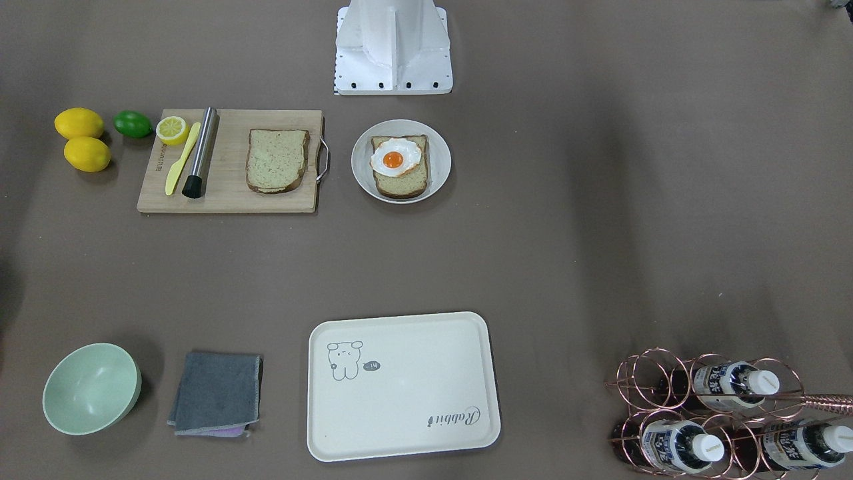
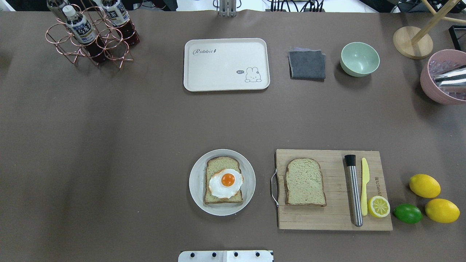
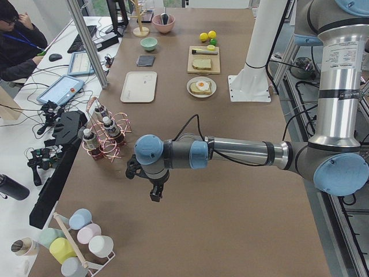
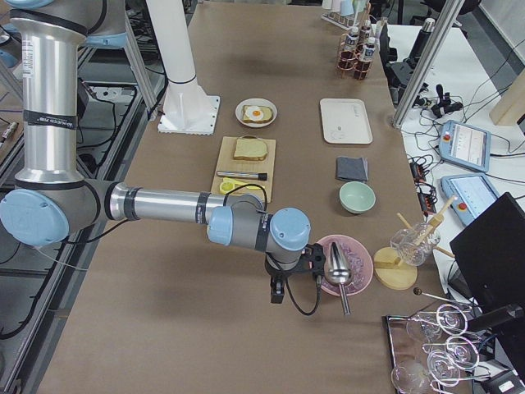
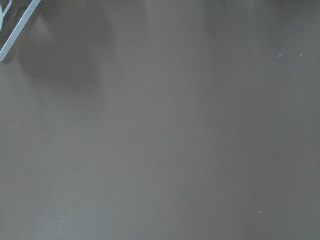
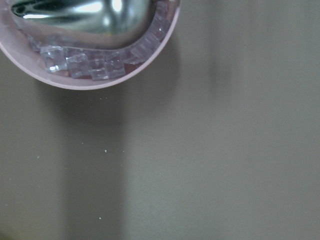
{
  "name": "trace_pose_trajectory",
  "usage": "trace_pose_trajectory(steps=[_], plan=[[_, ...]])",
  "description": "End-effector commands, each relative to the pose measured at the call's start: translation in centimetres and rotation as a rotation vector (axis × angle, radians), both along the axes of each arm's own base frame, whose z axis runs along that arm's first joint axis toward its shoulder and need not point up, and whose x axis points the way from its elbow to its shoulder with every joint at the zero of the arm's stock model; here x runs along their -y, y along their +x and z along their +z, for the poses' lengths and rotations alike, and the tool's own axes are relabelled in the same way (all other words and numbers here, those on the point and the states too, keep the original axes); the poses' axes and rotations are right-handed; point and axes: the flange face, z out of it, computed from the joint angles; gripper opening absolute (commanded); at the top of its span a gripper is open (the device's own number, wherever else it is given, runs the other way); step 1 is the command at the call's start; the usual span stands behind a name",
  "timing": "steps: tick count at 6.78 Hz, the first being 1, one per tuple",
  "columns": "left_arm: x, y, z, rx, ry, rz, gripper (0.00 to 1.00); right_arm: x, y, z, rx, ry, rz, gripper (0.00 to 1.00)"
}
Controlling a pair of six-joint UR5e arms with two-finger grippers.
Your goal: Make sandwich and place on tray
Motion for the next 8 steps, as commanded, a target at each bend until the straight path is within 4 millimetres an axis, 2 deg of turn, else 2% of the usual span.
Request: trace_pose_trajectory(steps=[1, 2, 3, 4, 5, 6, 7, 8], plan=[[0.6, 0.1, -2.2, -0.056, 0.138, -0.005, 0.98, 0.7, 0.0, -4.9, -0.002, 0.101, 0.0, 1.0], [1.8, 0.1, -4.0, -0.057, 0.205, -0.013, 0.98, 0.9, 0.0, -7.9, -0.005, 0.175, 0.0, 1.0], [3.0, 0.0, -6.3, -0.057, 0.23, -0.04, 0.98, 1.3, 0.0, -8.8, -0.011, 0.269, -0.002, 1.0], [3.4, 0.3, -7.4, -0.054, 0.328, -0.037, 0.98, 1.2, -0.1, -8.8, -0.011, 0.391, -0.003, 1.0], [3.6, 0.8, -8.4, -0.067, 0.323, -0.066, 0.98, 1.8, -1.2, -8.6, -0.008, 0.415, -0.027, 1.0], [6.1, 6.9, -11.4, -0.093, 0.41, 0.039, 0.98, 3.3, -4.3, -9.6, -0.006, 0.44, -0.089, 1.0], [7.2, 10.6, -13.2, -0.109, 0.431, 0.091, 0.98, 4.0, -6.9, -10.3, 0.011, 0.437, -0.121, 1.0], [7.5, 12.5, -14.3, -0.086, 0.38, 0.054, 1.0, 4.0, -9.5, -10.4, 0.025, 0.43, -0.166, 1.0]])
